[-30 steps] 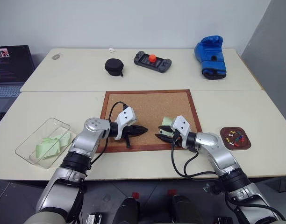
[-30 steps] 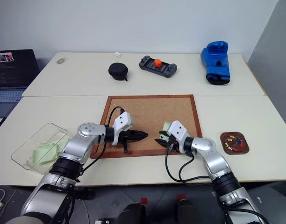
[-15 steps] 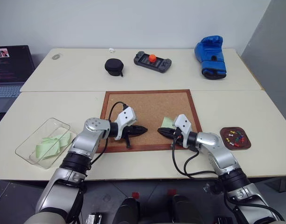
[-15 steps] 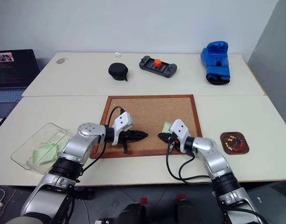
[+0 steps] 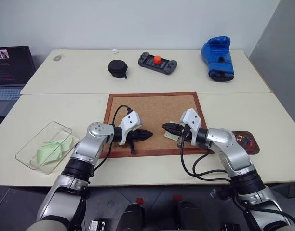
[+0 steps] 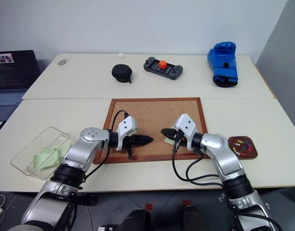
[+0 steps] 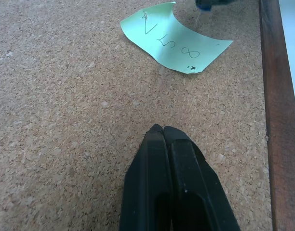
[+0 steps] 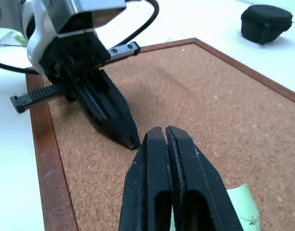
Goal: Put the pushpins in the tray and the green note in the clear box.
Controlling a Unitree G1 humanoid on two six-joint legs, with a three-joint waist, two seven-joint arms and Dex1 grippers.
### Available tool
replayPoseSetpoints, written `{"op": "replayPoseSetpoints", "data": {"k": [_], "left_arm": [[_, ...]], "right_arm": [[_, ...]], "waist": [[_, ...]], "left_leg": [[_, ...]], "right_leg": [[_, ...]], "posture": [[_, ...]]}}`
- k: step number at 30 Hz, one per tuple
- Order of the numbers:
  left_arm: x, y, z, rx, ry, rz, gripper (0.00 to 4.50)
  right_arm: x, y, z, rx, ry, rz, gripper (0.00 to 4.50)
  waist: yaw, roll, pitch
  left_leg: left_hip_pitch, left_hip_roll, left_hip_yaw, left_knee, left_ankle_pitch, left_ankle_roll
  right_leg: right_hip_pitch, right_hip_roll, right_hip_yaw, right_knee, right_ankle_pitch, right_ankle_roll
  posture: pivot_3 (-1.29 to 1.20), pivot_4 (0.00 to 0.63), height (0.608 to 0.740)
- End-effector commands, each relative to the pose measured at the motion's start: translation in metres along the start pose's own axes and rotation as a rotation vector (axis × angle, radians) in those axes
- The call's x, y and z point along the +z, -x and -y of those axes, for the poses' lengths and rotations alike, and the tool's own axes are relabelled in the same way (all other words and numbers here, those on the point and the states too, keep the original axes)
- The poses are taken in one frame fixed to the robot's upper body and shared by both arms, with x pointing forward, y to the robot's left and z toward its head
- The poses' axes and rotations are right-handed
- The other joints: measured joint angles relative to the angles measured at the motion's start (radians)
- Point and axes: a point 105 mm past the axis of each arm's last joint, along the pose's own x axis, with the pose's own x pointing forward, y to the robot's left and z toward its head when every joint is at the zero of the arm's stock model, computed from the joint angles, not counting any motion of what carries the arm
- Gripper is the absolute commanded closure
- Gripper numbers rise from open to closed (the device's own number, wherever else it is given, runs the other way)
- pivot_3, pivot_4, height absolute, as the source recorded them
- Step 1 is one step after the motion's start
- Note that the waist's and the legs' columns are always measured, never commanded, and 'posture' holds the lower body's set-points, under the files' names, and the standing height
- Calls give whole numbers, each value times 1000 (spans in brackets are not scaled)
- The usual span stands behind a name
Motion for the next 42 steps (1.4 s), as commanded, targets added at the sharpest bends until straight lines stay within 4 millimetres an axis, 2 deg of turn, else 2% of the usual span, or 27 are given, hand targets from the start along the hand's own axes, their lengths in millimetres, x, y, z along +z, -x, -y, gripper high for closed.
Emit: {"op": "replayPoseSetpoints", "data": {"k": [1,6,11,15,19,23,26,33,36,42], "left_arm": [[-9,-5,4,-5,16,-31,4500],[3,-2,-2,19,49,14,4500],[-2,0,0,21,46,0,4500],[-6,-1,3,18,30,-14,4500],[-11,-4,7,2,9,-29,4500],[-12,-6,8,-6,3,-31,4500],[-12,-8,8,-15,1,-29,4500],[-8,-12,5,-28,-5,-28,4500],[-8,-13,5,-33,-6,-27,4500],[-8,-12,5,-34,-4,-26,4500]], "right_arm": [[20,3,4,-3,45,50,4493],[24,16,15,-52,61,46,4493],[20,54,33,-182,25,14,4493],[14,94,49,-356,-18,-32,4493],[-6,158,70,-657,-103,-131,4493],[-26,195,69,-825,-200,-191,4493],[-36,206,64,-890,-274,-197,4493],[-48,210,59,-952,-370,-199,4493],[-53,215,61,-976,-372,-216,3955],[-54,221,61,-996,-363,-223,2569]], "waist": [[0,0,0],[2,0,0],[4,0,0],[3,0,0],[5,0,0],[5,0,0],[3,1,-1],[3,2,-1],[5,2,-1],[5,2,-1]], "left_leg": [[0,0,0,0,0,0],[0,0,0,0,0,0],[-1,0,-1,0,0,0],[-1,0,-1,0,0,0],[-1,0,0,0,0,0],[0,0,1,-1,0,0],[1,0,3,-1,0,0],[3,0,5,0,0,1],[2,0,5,0,0,1],[2,0,5,0,0,1]], "right_leg": [[0,0,0,0,0,0],[0,0,0,0,0,0],[0,-1,-1,0,0,0],[0,-1,0,0,0,0],[0,-1,0,0,0,0],[1,-1,1,-1,0,0],[2,-1,1,-1,0,0],[5,-1,1,0,0,0],[5,-1,0,-1,0,0],[5,-1,0,-1,0,1]], "posture": [[0,150,740],[0,150,740],[0,150,740],[0,150,740],[0,150,740],[0,150,740],[0,150,740],[0,150,740],[0,150,740],[0,150,740]]}}
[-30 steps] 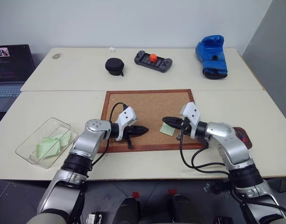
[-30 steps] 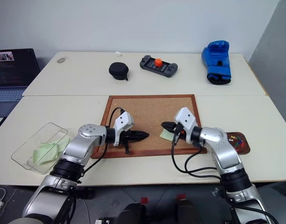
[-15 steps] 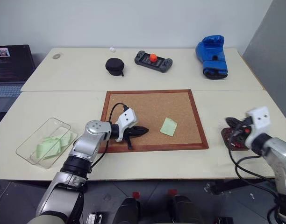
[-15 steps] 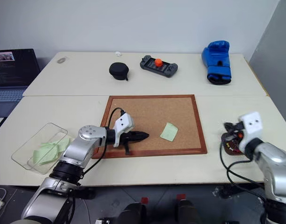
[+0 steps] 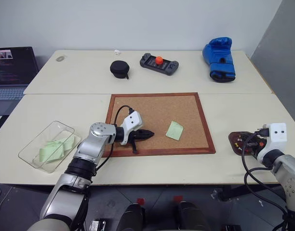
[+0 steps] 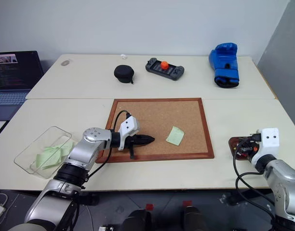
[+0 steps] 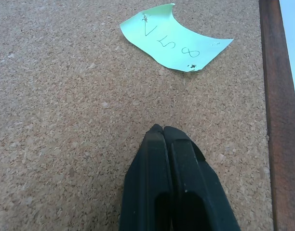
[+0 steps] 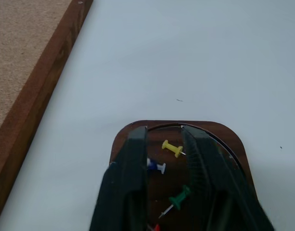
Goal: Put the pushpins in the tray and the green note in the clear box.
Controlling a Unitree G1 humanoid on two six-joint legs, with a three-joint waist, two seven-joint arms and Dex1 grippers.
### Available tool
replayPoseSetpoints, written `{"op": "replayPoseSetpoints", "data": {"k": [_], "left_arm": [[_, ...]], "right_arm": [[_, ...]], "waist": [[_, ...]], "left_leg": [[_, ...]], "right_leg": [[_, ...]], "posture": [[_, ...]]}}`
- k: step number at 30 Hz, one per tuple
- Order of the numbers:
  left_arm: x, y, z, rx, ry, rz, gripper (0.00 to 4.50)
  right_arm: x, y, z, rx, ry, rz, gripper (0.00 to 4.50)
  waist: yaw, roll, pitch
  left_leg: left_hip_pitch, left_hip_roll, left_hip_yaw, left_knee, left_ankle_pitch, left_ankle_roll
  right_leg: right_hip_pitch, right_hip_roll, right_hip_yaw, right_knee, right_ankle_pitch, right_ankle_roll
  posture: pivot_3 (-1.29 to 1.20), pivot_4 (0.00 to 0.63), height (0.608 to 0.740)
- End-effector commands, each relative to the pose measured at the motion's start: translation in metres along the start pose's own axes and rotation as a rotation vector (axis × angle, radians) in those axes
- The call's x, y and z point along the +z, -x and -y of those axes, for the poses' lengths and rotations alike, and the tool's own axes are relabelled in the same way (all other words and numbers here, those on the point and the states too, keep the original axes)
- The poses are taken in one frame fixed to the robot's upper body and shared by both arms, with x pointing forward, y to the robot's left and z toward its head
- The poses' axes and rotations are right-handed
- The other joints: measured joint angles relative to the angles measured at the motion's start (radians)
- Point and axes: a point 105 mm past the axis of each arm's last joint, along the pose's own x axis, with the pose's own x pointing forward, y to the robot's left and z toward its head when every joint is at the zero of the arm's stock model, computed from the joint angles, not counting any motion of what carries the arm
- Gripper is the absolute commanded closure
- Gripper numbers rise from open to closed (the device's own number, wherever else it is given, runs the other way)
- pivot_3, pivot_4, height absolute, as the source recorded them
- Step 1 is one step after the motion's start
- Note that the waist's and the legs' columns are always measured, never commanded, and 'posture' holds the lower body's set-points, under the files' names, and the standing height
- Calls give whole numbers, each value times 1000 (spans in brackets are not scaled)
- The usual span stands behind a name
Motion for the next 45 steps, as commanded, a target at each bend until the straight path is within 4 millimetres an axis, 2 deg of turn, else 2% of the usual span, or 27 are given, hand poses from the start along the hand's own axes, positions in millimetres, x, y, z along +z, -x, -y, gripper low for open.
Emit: {"op": "replayPoseSetpoints", "data": {"k": [1,7,9,11,15,17,20,24,27,32,40,45], "left_arm": [[-8,-6,6,-26,10,-38,4500],[-9,-6,6,-25,14,-37,4500],[-9,-6,6,-24,15,-36,4500],[-9,-6,6,-24,15,-35,4500],[-5,-6,4,-21,18,-24,4500],[0,-5,3,-19,27,-8,4500],[20,1,1,-35,52,48,4500],[53,6,-6,-52,60,126,3885],[69,4,-9,-82,30,145,3259],[73,-13,-19,-111,-27,122,2286],[71,-44,-27,-138,-154,90,702],[70,-59,-25,-160,-162,63,702]], "right_arm": [[13,6,9,-34,22,52,2399],[16,6,11,-38,39,63,1197],[23,6,6,2,45,93,1197],[32,7,-10,101,60,126,1197],[43,15,-55,380,186,154,1197],[44,18,-67,450,208,156,1197],[50,23,-91,573,236,177,759],[57,25,-112,660,256,209,0],[61,24,-120,687,262,225,0],[64,24,-131,704,263,254,0],[60,36,-144,731,251,261,0],[57,44,-146,717,241,256,0]], "waist": [[0,0,0],[0,0,0],[0,0,0],[0,0,0],[-1,0,0],[0,0,0],[0,-1,0],[-3,-3,2],[-2,-4,3],[-2,-4,3],[-2,-5,3],[-5,-6,4]], "left_leg": [[0,0,0,0,0,0],[0,0,0,0,0,0],[0,0,0,0,0,0],[0,0,0,0,0,0],[0,0,0,0,0,0],[0,0,0,0,0,0],[-1,0,-1,0,0,0],[-2,0,-1,0,0,0],[-3,0,-2,0,0,0],[-2,-1,-1,0,0,0],[-8,-2,0,0,0,0],[-10,-2,0,1,0,0]], "right_leg": [[0,0,0,0,0,0],[0,0,0,0,0,0],[0,0,0,0,0,0],[0,0,0,0,0,0],[0,0,0,0,0,0],[0,0,-1,0,0,0],[1,0,-1,-1,0,0],[-1,1,-1,0,0,0],[-2,2,-3,0,0,0],[-2,2,-2,-1,0,0],[-7,2,-2,-1,0,0],[-9,2,-2,-1,0,0]], "posture": [[0,150,740],[0,150,740],[0,150,740],[0,150,740],[0,150,740],[0,150,740],[0,150,740],[0,150,740],[0,150,740],[0,150,740],[0,150,740],[0,150,740]]}}
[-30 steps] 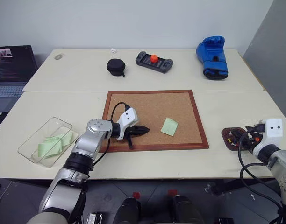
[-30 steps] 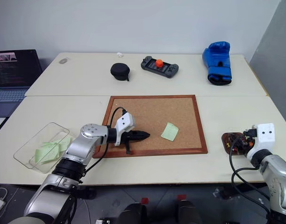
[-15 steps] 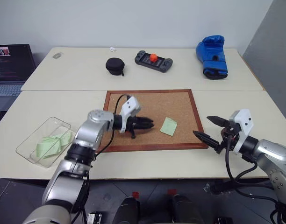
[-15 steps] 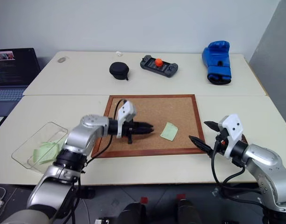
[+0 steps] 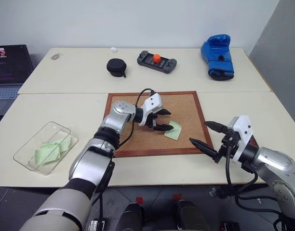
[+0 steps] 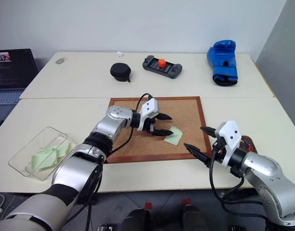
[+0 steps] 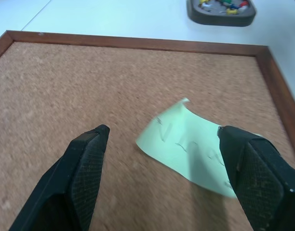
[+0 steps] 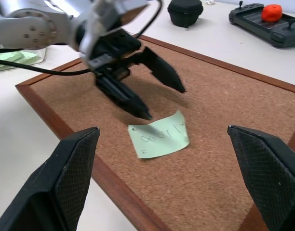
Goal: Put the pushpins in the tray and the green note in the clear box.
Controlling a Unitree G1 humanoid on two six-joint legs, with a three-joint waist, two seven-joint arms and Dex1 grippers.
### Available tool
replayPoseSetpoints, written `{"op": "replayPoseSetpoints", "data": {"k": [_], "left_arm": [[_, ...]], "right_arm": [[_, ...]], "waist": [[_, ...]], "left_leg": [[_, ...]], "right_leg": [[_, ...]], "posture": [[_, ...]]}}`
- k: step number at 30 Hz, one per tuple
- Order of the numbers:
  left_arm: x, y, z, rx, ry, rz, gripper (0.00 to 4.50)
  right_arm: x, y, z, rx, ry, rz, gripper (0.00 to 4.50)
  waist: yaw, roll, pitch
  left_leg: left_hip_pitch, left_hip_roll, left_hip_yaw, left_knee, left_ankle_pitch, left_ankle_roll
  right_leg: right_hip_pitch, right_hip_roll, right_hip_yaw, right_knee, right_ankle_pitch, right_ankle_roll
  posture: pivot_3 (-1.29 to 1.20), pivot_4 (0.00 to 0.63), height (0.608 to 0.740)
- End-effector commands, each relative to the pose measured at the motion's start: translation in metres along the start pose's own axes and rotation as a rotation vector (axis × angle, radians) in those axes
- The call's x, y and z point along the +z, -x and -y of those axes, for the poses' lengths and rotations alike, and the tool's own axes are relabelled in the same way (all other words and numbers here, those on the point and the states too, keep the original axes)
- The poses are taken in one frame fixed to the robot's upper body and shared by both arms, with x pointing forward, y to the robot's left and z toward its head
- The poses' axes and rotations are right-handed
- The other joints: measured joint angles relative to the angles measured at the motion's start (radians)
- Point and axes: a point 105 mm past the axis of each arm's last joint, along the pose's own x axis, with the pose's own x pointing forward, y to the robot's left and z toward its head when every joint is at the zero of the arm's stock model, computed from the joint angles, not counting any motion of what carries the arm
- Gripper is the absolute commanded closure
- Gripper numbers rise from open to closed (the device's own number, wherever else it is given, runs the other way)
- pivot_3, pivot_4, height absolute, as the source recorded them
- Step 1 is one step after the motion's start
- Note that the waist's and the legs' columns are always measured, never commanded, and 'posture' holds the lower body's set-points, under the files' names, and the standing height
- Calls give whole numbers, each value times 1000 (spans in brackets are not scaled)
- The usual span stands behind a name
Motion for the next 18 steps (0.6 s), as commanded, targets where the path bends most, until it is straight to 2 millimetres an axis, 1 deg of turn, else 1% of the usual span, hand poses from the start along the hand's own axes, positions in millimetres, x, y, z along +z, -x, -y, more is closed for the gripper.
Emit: {"op": "replayPoseSetpoints", "data": {"k": [1,7,14,16,18], "left_arm": [[6,-10,-1,-21,-28,-9,702],[-3,-16,3,-57,21,-55,702],[2,-23,2,-39,79,-15,1756],[3,-23,2,-41,81,-12,2096],[3,-22,2,-41,78,-16,2559]], "right_arm": [[9,7,-10,-12,15,32,0],[7,11,-12,-45,7,24,0],[3,13,-10,-54,3,15,0],[4,13,-9,-54,4,15,0],[4,13,-8,-55,5,16,0]], "waist": [[-3,0,0],[-1,-1,0],[-1,-1,0],[-1,-1,0],[-2,-1,0]], "left_leg": [[0,0,0,0,0,0],[0,-1,0,0,0,0],[0,-1,0,0,0,0],[0,-1,0,0,0,0],[0,-1,0,0,0,0]], "right_leg": [[0,0,0,0,0,0],[0,0,0,0,0,0],[0,1,0,1,0,0],[0,1,0,1,0,0],[0,1,0,1,0,0]], "posture": [[0,150,740],[0,150,740],[0,150,740],[0,150,740],[0,150,740]]}}
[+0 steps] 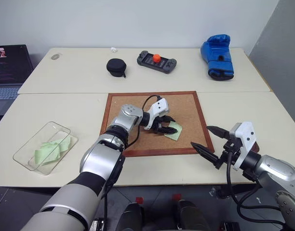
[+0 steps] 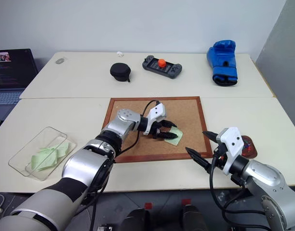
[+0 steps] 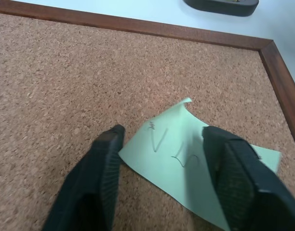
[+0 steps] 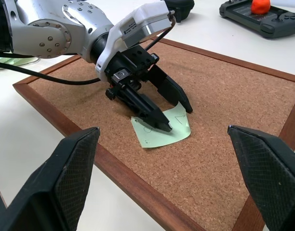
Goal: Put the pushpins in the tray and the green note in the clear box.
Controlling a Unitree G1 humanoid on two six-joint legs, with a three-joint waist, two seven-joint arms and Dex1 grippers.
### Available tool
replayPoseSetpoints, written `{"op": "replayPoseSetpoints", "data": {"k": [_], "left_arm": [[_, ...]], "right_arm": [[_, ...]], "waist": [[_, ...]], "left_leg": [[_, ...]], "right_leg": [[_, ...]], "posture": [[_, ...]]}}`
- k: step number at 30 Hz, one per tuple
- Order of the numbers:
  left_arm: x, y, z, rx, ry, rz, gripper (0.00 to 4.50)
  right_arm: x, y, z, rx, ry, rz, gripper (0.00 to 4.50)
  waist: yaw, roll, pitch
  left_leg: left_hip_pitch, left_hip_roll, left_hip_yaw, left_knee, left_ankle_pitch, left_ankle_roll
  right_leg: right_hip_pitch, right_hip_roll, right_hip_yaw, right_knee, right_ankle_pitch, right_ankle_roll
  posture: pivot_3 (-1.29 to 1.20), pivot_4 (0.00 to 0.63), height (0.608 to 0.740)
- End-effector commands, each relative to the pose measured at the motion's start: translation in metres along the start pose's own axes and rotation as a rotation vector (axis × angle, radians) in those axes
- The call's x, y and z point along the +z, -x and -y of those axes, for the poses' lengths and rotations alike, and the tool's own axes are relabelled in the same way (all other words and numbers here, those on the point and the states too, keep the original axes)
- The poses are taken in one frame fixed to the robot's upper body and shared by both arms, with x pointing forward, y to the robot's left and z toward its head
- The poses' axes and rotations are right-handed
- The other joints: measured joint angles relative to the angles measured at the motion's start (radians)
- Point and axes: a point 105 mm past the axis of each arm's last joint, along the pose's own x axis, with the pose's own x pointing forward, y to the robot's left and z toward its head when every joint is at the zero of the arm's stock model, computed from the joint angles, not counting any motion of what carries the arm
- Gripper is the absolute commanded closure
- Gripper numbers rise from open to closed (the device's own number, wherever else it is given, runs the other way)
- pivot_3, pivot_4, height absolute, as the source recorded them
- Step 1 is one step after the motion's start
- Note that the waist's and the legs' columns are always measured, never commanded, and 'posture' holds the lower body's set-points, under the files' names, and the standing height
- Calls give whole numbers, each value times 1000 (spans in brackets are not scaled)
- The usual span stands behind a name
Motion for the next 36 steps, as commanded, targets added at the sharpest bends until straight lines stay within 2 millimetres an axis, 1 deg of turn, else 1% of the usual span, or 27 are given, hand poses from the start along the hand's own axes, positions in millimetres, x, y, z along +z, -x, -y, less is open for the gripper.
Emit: {"op": "replayPoseSetpoints", "data": {"k": [1,3,8,10,11,18,23,26,29,32,33,36], "left_arm": [[15,4,-6,13,-43,14,2698],[14,6,-7,19,-44,7,2970],[11,11,-9,30,-43,-4,3983],[11,14,-10,32,-43,-3,4331],[11,15,-11,36,-42,1,4434],[18,24,-16,63,7,64,4434],[36,47,-25,91,78,167,4434],[46,72,-28,120,82,223,4434],[50,112,-32,248,73,261,4434],[51,149,-25,362,71,273,4434],[53,158,-20,396,78,279,4434],[48,189,-5,520,92,268,4434]], "right_arm": [[11,2,0,3,28,40,0],[12,2,1,3,28,41,0],[14,0,0,9,30,46,0],[16,-2,1,14,33,49,0],[17,-3,2,16,35,50,0],[20,-9,6,30,39,57,0],[29,-14,2,68,48,90,0],[38,-18,-5,118,51,129,0],[43,-22,-13,183,52,151,0],[53,-27,-19,238,45,199,0],[56,-29,-20,253,43,213,0],[61,-35,-23,298,50,234,0]], "waist": [[0,0,0],[0,0,0],[0,0,0],[0,0,0],[-1,0,0],[0,0,0],[-5,0,0],[-6,0,0],[-17,0,0],[-26,1,0],[-25,1,0],[-24,1,0]], "left_leg": [[0,0,0,0,0,0],[0,0,0,0,0,0],[0,0,0,0,0,0],[0,0,0,0,0,0],[0,0,0,0,0,0],[0,0,0,0,0,0],[0,1,0,0,0,0],[0,1,-1,0,0,0],[0,3,-2,0,0,0],[1,5,-6,0,0,0],[1,6,-7,0,0,0],[0,5,-9,1,0,0]], "right_leg": [[0,0,0,0,0,0],[0,0,0,0,0,0],[0,0,0,0,0,0],[0,0,0,0,0,0],[0,0,0,0,0,0],[0,0,0,1,0,0],[-1,0,0,1,0,0],[-1,1,0,1,0,0],[-1,0,1,2,0,0],[-1,0,2,2,0,0],[-1,0,1,2,0,0],[0,-2,1,2,0,0]], "posture": [[0,150,740],[0,150,740],[0,150,740],[0,150,740],[0,150,740],[0,150,740],[0,150,740],[0,150,740],[0,150,740],[0,150,740],[0,150,740],[0,150,740]]}}
